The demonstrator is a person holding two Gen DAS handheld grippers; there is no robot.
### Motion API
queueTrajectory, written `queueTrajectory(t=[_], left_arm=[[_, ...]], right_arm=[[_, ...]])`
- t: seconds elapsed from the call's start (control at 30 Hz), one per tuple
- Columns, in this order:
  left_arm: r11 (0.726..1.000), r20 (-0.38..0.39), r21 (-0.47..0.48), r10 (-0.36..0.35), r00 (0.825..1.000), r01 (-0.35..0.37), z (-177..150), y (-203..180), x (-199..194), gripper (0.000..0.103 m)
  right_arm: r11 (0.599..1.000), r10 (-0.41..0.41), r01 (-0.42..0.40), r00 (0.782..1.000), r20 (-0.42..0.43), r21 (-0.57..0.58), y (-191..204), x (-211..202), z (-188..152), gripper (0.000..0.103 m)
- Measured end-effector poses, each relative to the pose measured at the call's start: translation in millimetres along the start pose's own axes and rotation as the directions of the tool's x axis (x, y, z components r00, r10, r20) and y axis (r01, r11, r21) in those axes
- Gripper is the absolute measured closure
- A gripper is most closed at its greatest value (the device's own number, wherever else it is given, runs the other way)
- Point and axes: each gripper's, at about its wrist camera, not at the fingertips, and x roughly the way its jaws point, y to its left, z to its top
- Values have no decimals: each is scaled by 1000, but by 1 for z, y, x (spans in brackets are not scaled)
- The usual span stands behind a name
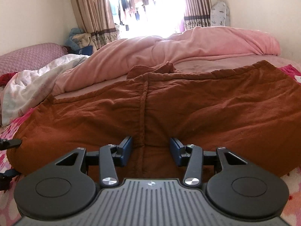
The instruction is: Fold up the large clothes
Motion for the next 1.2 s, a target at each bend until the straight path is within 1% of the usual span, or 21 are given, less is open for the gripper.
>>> queueTrajectory(t=[0.13,0.3,0.37,0.47,0.53,0.6,0.67,0.73,0.8,0.87,0.9,1.0,1.1,1.2], left_arm=[[1000,20,4,2,1000,-2,2,-7,12,30],[999,29,42,18,999,-19,6,-13,25,30],[998,30,59,21,999,-23,5,-15,27,35],[997,15,74,24,1000,-25,6,-16,27,39],[997,-2,72,30,1000,-30,8,-16,27,51],[998,-21,66,15,1000,-14,11,-16,29,59],[997,-19,78,11,1000,-10,13,-21,27,64],[995,-10,98,2,1000,-1,13,-30,25,68],[991,-6,129,-21,1000,22,14,-43,21,70],[987,-2,153,-53,999,52,15,-59,17,71],[984,1,167,-64,998,63,14,-68,15,72],[969,2,221,-110,994,107,6,-102,10,73],[945,-16,279,-174,985,171,-12,-144,8,75],[906,-71,336,-250,966,259,-44,-195,12,77]], right_arm=[[1000,-2,2,1000,-5,-1,2,2,0,49],[1000,-8,8,1000,2,-8,3,3,-4,49],[1000,-14,14,1000,8,-15,5,3,-6,49],[999,-26,27,999,19,-39,8,4,-9,49],[998,-34,35,999,23,-50,10,4,-9,49],[998,-34,35,999,21,-50,10,4,-8,49],[999,-25,26,1000,14,-48,8,3,-6,49],[1000,3,-2,1000,7,-27,3,0,-1,49],[999,41,-41,999,3,25,-10,-8,6,49],[995,54,-55,998,10,87,-28,-21,12,48],[994,48,-50,999,16,100,-37,-27,14,49],[994,-15,9,999,47,108,-66,-46,15,49],[988,-56,48,997,53,150,-104,-64,14,49],[973,-79,63,995,68,220,-147,-84,14,49]])
